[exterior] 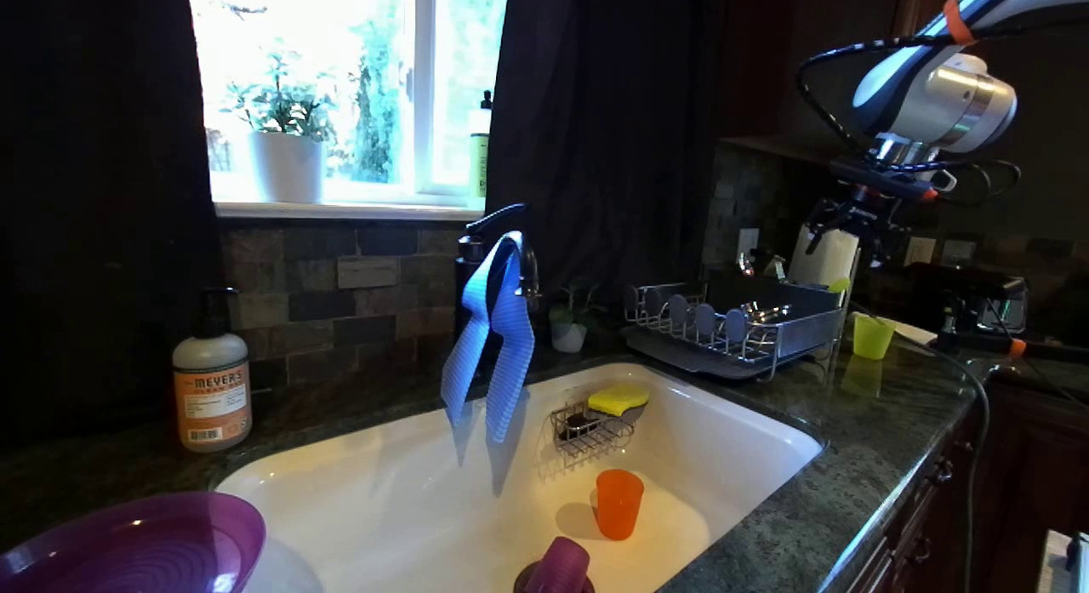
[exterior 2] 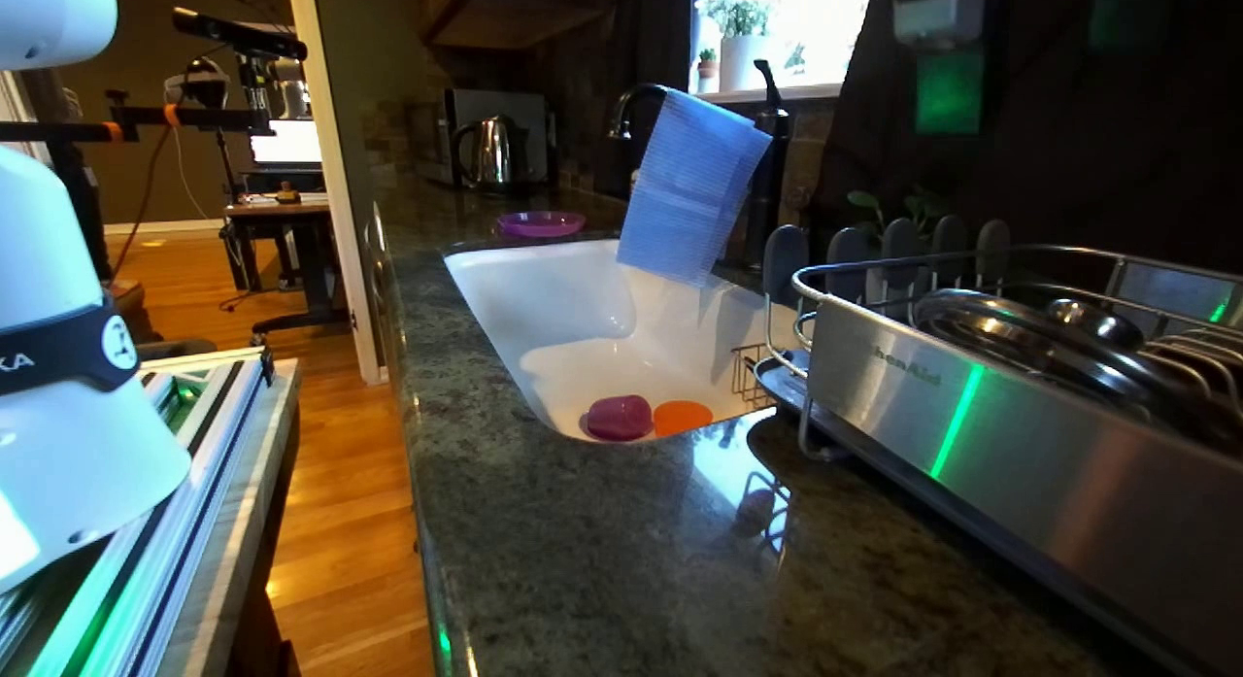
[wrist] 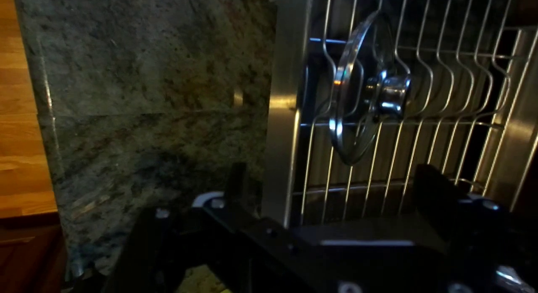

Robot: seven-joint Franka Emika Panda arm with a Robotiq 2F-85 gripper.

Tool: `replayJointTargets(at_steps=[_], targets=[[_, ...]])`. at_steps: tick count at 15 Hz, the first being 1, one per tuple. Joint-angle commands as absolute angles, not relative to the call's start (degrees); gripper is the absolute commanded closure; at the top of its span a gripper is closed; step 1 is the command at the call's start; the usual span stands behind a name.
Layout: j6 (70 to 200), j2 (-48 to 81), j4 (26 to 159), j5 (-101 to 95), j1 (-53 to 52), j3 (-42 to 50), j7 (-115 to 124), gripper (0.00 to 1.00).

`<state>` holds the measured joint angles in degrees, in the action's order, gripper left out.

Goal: Lift the lid and make it stand upright on the dish rack

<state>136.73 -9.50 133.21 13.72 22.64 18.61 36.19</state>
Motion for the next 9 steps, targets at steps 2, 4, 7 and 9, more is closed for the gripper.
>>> replayJointTargets(at_steps=[2, 4, 7, 9], targets=[[145.37, -5.96, 134.22, 15.87, 20.67, 17.04, 39.37, 0.00], [148.26, -4.67, 134.20, 17.46, 19.34, 16.39, 38.73, 0.00], [149.55, -3.01, 133.63, 21.84, 18.00, 16.27, 37.45, 0.00], [149.37, -2.80, 134.27, 25.97, 17.81, 16.77, 37.50, 0.00]])
